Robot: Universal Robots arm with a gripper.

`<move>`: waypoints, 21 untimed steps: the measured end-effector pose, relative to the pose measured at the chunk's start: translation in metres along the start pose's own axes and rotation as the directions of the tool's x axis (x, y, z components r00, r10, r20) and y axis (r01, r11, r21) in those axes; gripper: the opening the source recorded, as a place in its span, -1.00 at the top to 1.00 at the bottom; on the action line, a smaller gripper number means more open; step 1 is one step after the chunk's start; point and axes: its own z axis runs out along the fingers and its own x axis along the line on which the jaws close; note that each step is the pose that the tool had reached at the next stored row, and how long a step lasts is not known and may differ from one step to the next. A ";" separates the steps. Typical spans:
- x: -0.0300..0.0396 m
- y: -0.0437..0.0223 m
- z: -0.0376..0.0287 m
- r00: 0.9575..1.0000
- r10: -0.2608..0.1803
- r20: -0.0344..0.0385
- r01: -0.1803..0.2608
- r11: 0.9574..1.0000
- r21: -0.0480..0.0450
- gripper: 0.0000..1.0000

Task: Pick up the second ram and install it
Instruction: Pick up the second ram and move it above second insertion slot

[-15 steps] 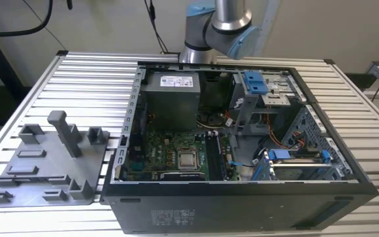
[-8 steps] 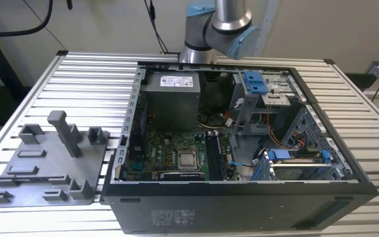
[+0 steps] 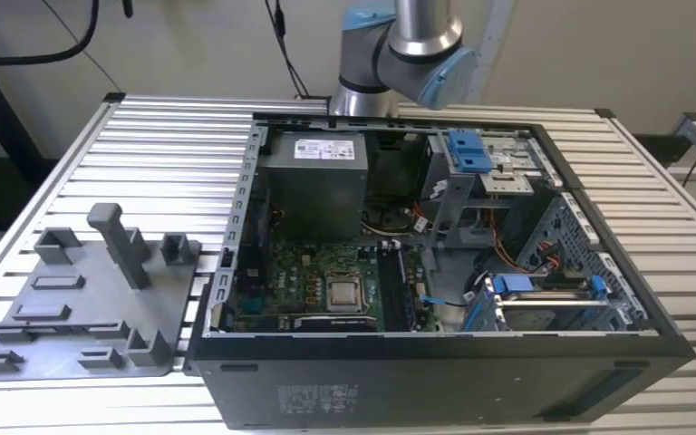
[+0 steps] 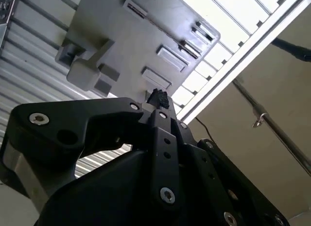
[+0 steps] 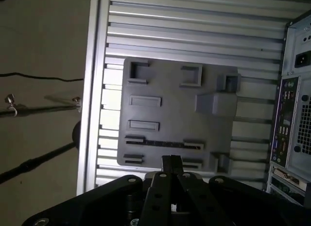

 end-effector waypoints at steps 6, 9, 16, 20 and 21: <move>0.0000 0.0000 0.0000 0.998 -0.056 -0.003 0.056 0.998 0.000 0.79; 0.0000 0.0000 0.0000 0.996 -0.088 -0.004 0.088 0.996 -0.001 0.79; 0.0000 0.0000 0.0000 0.986 -0.169 -0.008 0.169 0.986 -0.002 0.79; 0.0000 0.0000 0.0000 0.976 -0.218 -0.011 0.218 0.976 -0.003 0.79; 0.0000 0.0001 0.0000 0.973 -0.231 -0.012 0.231 0.973 -0.003 0.79</move>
